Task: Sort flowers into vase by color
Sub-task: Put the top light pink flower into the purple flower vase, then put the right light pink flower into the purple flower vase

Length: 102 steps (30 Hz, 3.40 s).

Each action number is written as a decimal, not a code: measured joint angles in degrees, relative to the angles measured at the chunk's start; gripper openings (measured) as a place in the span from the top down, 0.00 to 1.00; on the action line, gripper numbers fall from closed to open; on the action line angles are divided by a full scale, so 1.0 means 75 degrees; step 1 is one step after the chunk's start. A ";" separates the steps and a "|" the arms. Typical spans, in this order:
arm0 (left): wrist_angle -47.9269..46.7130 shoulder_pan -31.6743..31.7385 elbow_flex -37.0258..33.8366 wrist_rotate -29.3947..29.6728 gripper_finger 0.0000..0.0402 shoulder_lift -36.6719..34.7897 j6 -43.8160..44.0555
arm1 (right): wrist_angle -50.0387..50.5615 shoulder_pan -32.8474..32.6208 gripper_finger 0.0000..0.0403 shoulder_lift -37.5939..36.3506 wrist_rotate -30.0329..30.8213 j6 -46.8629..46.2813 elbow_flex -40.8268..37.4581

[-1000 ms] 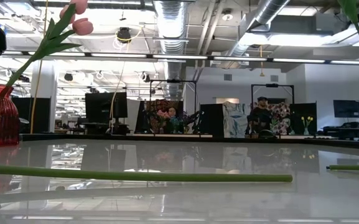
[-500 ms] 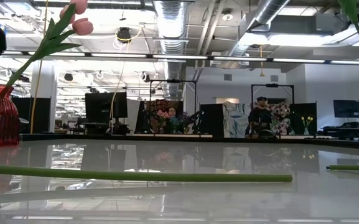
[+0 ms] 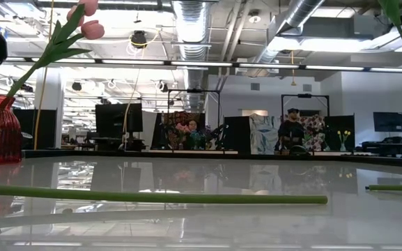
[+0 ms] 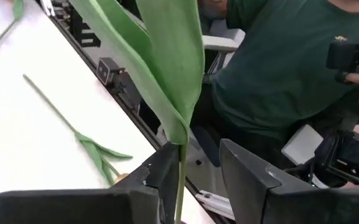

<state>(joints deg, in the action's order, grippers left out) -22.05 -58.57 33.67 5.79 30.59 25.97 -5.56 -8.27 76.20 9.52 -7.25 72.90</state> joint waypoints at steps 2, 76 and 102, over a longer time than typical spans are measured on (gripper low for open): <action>-0.0179 0.0000 0.0001 0.0004 0.73 -0.0081 0.0189 | -0.0003 0.0000 0.24 0.0000 0.0000 0.0000 0.0000; -0.4437 0.1259 0.6190 0.5438 0.72 0.2060 -0.2024 | 0.6100 0.0383 0.25 0.4517 -0.0494 0.0416 0.5877; -0.4842 0.1259 0.6018 0.5228 0.72 0.2020 -0.1499 | 1.1230 -0.1471 0.25 0.1234 0.6157 -0.2727 0.6382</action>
<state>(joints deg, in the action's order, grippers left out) -58.37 -49.12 78.81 44.99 45.74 14.72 78.66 -19.30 85.46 55.70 -27.70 120.77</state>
